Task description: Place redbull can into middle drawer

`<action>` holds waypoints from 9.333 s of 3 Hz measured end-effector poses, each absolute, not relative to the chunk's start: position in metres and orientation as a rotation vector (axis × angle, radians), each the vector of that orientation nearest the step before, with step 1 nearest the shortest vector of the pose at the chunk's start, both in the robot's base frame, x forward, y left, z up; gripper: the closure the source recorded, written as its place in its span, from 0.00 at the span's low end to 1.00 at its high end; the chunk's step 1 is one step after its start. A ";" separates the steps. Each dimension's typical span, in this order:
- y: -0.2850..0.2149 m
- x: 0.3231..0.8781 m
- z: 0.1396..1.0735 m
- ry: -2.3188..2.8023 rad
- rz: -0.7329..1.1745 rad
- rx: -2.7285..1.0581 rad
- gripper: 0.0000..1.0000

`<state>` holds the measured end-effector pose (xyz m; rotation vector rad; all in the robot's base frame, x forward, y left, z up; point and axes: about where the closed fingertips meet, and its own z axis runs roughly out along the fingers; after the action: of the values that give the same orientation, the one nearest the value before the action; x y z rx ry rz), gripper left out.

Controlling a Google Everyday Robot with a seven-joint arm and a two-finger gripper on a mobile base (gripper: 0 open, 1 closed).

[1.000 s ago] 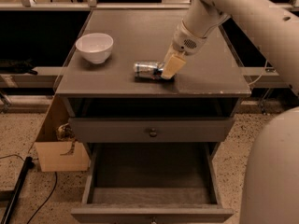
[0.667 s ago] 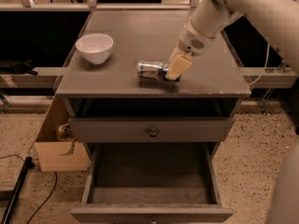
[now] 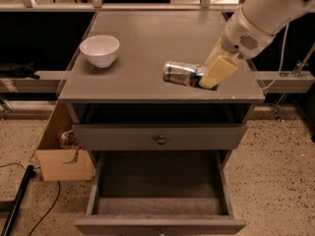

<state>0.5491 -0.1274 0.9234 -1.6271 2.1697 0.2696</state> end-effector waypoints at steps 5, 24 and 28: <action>-0.115 0.455 0.864 2.157 0.627 -1.349 1.00; -0.078 0.451 0.529 2.590 0.829 -0.954 1.00; -0.068 0.466 0.511 2.539 0.636 -1.148 1.00</action>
Offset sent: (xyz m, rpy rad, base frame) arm -0.0436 -0.0230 0.0026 0.0013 0.0550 -0.0360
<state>0.4661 -0.0677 0.5112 -1.1482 2.5388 0.6361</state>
